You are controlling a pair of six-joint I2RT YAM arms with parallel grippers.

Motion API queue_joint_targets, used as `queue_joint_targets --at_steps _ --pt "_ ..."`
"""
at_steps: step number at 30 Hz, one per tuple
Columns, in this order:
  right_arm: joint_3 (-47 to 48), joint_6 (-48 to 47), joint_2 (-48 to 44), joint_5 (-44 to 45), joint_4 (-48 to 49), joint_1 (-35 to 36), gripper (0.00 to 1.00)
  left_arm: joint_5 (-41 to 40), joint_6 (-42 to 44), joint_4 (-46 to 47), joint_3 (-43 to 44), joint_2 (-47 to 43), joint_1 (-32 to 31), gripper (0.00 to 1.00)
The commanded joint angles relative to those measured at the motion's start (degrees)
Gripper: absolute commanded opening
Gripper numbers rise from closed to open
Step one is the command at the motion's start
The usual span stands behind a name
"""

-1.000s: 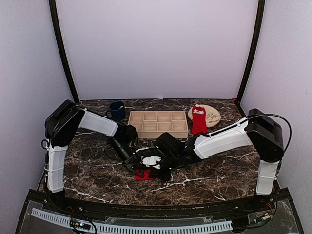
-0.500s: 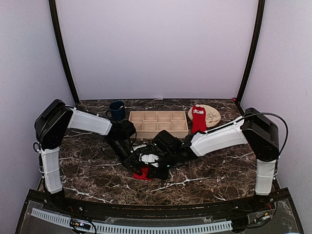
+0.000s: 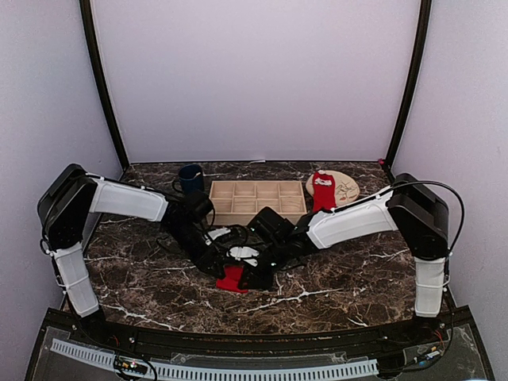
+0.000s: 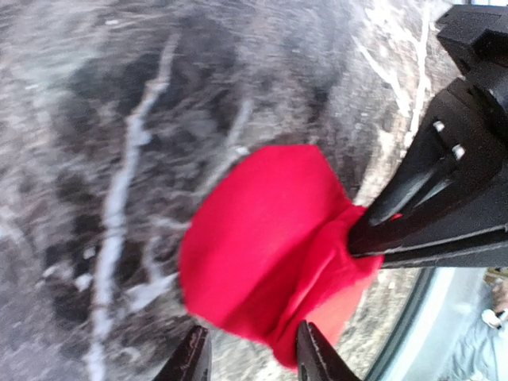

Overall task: Roll the socks
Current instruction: Roll the sock at the center of the board.

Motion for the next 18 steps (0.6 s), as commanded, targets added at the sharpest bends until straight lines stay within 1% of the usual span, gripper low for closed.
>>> queue_joint_targets --at_steps 1,10,13,18 --pt "1.86 2.84 2.99 -2.91 -4.52 -1.59 0.02 -6.46 -0.93 3.40 -2.66 -4.83 0.43 0.39" --pt "5.01 5.57 6.58 -10.39 -7.13 -4.47 0.02 -11.49 -0.82 11.44 -8.69 -13.61 0.43 0.40" --pt "5.70 6.44 7.80 -12.94 -7.66 -5.56 0.02 -11.99 -0.56 14.26 -11.30 -16.66 0.37 0.40" --pt "8.04 6.32 9.75 -15.68 -10.33 -6.41 0.02 -14.45 0.25 19.11 -15.93 -22.10 -1.14 0.41"
